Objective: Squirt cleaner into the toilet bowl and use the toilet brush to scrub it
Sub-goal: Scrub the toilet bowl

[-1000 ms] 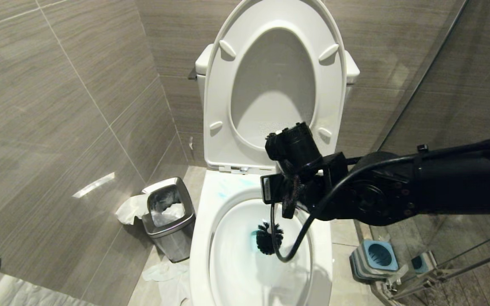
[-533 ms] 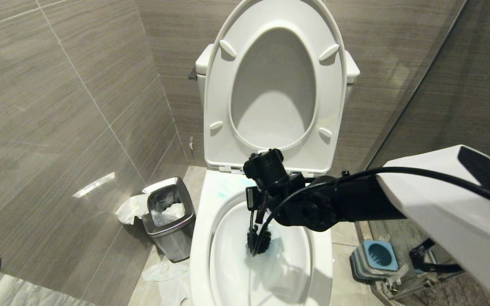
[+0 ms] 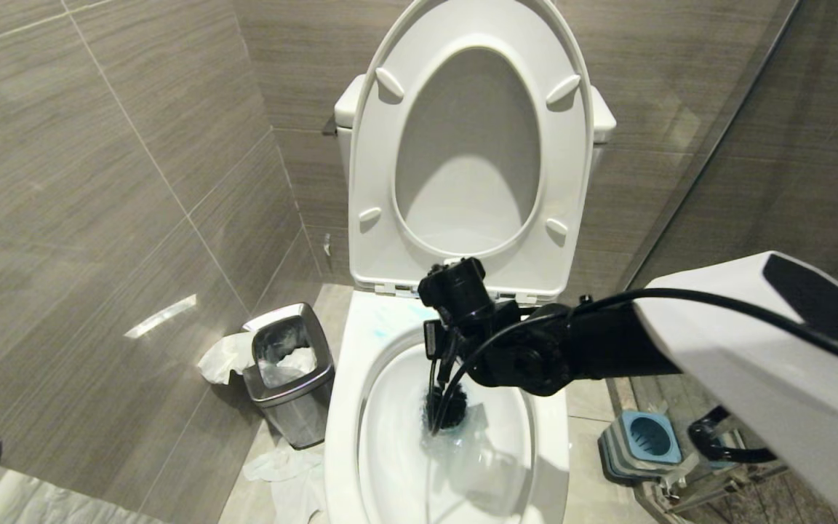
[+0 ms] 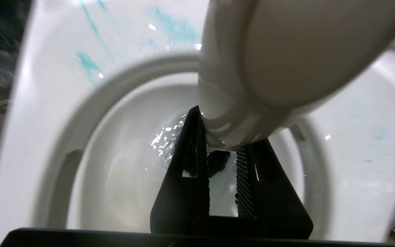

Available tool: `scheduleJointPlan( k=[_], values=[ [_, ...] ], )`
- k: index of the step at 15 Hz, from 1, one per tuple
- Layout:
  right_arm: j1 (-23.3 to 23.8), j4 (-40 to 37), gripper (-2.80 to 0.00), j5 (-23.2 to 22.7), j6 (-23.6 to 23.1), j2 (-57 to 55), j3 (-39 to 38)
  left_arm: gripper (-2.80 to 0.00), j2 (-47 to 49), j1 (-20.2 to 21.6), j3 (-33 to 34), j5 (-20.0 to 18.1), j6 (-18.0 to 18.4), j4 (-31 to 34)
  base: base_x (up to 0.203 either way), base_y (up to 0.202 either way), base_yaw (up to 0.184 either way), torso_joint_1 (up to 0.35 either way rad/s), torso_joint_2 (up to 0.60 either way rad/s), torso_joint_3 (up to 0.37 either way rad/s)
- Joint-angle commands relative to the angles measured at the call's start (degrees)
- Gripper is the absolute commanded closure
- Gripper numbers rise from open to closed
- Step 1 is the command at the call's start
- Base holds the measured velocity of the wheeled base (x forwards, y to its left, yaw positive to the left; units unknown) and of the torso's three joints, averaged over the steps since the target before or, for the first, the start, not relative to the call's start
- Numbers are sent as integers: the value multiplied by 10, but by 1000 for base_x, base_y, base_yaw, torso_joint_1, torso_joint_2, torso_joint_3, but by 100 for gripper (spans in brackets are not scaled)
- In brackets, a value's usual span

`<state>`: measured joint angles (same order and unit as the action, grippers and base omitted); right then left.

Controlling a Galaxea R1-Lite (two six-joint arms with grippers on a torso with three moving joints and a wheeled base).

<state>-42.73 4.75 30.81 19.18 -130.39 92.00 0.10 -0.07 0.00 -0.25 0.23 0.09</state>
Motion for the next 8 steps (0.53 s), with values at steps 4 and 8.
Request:
scheduleJointPlan(
  k=[4, 8],
  values=[
    [-1, -53, 0, 0, -6, 217, -71, 0, 0, 0, 0, 0, 0, 0, 0, 0, 0, 0, 0, 0],
    [0, -50, 0, -1, -1, 173, -96, 0, 0, 0, 0, 0, 0, 0, 0, 0, 0, 0, 0, 0]
  ],
)
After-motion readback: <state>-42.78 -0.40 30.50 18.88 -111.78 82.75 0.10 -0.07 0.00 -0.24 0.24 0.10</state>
